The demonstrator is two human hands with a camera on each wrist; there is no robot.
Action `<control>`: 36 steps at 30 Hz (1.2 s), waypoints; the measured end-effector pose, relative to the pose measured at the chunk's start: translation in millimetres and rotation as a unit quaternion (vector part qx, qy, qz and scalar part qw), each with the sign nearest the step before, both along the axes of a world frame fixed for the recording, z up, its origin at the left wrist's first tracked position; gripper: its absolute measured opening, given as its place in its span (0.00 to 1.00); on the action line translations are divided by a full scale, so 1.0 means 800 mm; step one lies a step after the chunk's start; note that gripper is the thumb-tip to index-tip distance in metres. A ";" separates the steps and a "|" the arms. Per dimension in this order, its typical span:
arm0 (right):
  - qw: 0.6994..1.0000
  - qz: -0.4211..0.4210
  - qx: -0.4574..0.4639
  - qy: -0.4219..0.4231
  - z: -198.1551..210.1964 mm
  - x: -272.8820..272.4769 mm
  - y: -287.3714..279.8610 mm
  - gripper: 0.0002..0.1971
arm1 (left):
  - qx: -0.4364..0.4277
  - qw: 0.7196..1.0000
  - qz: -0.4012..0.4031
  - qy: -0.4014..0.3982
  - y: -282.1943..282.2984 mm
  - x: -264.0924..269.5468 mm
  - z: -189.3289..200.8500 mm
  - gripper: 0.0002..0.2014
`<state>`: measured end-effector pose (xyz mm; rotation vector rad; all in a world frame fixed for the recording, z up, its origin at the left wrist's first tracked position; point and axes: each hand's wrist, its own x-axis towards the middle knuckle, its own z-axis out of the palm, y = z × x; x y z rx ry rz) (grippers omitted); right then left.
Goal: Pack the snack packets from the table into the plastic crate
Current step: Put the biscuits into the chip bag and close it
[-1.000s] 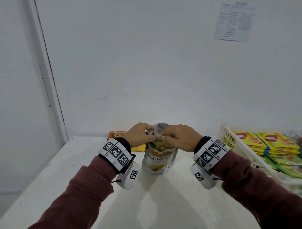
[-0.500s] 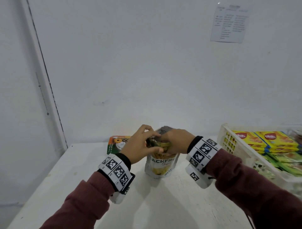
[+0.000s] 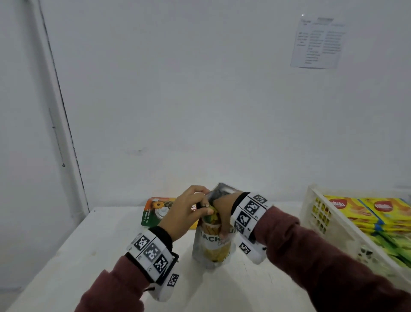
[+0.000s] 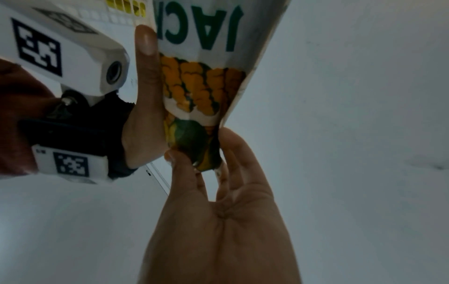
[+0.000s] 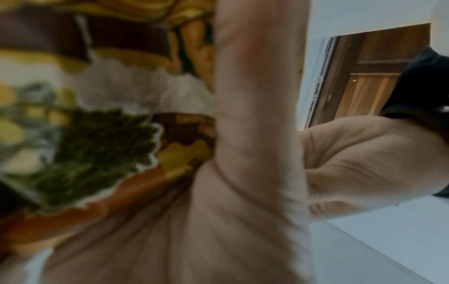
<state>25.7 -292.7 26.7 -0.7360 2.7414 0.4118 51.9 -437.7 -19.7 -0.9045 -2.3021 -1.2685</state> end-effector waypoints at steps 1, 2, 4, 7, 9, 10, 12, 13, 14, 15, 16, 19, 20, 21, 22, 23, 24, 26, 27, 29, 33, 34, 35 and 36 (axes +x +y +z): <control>1.000 0.005 -0.015 -0.007 -0.002 -0.004 -0.001 0.29 | 0.015 1.000 0.003 -0.008 0.002 -0.002 -0.002 0.08; 0.999 0.016 -0.033 -0.009 -0.003 -0.007 0.000 0.29 | 0.040 0.999 0.010 -0.016 0.003 -0.005 -0.005 0.08; 0.996 0.034 -0.078 0.017 0.004 -0.006 0.010 0.28 | 0.105 0.994 0.027 -0.030 0.004 -0.010 -0.013 0.10; 0.957 0.079 -0.263 0.088 0.011 0.002 0.046 0.28 | 0.210 0.971 0.024 -0.111 0.004 -0.017 -0.032 0.23; 0.905 0.107 -0.365 0.193 0.004 0.004 0.077 0.38 | 0.244 0.956 0.005 -0.163 0.006 -0.019 -0.042 0.36; 0.882 0.085 -0.416 0.206 -0.004 0.003 0.091 0.45 | 0.253 0.950 -0.009 -0.185 0.009 -0.020 -0.046 0.43; 0.829 0.005 -0.548 0.112 -0.024 -0.002 0.109 0.59 | 0.239 0.946 -0.021 -0.216 0.015 -0.021 -0.050 0.49; 0.793 -0.034 -0.606 0.042 -0.038 -0.006 0.113 0.66 | 0.230 0.946 -0.026 -0.227 0.018 -0.020 -0.049 0.48; 0.756 -0.057 -0.651 -0.029 -0.051 -0.009 0.115 0.70 | 0.225 0.945 -0.033 -0.235 0.022 -0.019 -0.048 0.43; 0.724 -0.067 -0.681 -0.086 -0.063 -0.012 0.114 0.70 | 0.226 0.943 -0.036 -0.242 0.025 -0.019 -0.048 0.38; 0.698 -0.067 -0.701 -0.130 -0.073 -0.015 0.111 0.65 | 0.235 0.939 -0.033 -0.247 0.028 -0.019 -0.047 0.33; 0.648 -0.071 -0.733 -0.194 -0.098 -0.023 0.093 0.46 | 0.267 0.933 0.014 -0.243 0.036 -0.024 -0.048 0.18; 0.627 -0.079 -0.751 -0.193 -0.102 -0.023 0.086 0.43 | 0.278 0.928 0.040 -0.245 0.037 -0.028 -0.050 0.14; 0.608 -0.087 -0.770 -0.172 -0.105 -0.026 0.081 0.39 | 0.287 0.924 0.069 -0.244 0.039 -0.032 -0.051 0.13; 0.593 -0.093 -0.787 -0.143 -0.107 -0.028 0.075 0.32 | 0.296 0.919 0.099 -0.240 0.040 -0.036 -0.054 0.12; 0.583 -0.096 -0.799 -0.113 -0.107 -0.028 0.071 0.23 | 0.302 0.917 0.118 -0.231 0.043 -0.037 -0.054 0.12; 0.581 -0.098 -0.803 -0.091 -0.106 -0.027 0.067 0.16 | 0.309 0.915 0.130 -0.225 0.046 -0.037 -0.054 0.11; 0.580 -0.099 -0.805 -0.073 -0.104 -0.025 0.064 0.14 | 0.322 0.911 0.148 -0.209 0.051 -0.038 -0.052 0.12; 0.579 -0.097 -0.805 -0.084 -0.105 -0.025 0.065 0.15 | 0.323 0.911 0.159 -0.201 0.051 -0.040 -0.053 0.15; 0.585 -0.092 -0.792 -0.149 -0.112 -0.028 0.070 0.25 | 0.332 0.910 0.172 -0.181 0.052 -0.042 -0.053 0.18; 0.596 -0.124 -0.767 -0.202 -0.136 -0.034 0.073 0.43 | 0.347 0.900 0.174 -0.197 0.051 -0.047 -0.059 0.19; 0.597 -0.124 -0.772 -0.181 -0.139 -0.035 0.073 0.37 | 0.336 0.904 0.164 -0.209 0.050 -0.047 -0.059 0.18; 0.599 -0.126 -0.774 -0.162 -0.139 -0.034 0.073 0.28 | 0.318 0.909 0.135 -0.232 0.047 -0.049 -0.059 0.19; 0.604 -0.126 -0.773 -0.147 -0.138 -0.034 0.072 0.20 | 0.297 0.914 0.100 -0.256 0.044 -0.049 -0.059 0.21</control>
